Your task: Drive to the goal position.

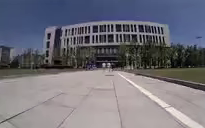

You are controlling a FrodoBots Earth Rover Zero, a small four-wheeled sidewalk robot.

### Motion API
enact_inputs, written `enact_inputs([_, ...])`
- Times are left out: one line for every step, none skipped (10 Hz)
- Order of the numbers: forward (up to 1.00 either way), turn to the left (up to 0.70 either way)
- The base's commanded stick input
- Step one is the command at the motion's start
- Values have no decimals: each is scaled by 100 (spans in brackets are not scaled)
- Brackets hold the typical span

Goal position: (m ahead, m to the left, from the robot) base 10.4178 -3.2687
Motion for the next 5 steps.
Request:
enact_inputs([70,2])
enact_inputs([70,2])
enact_inputs([70,2])
enact_inputs([70,2])
enact_inputs([70,2])
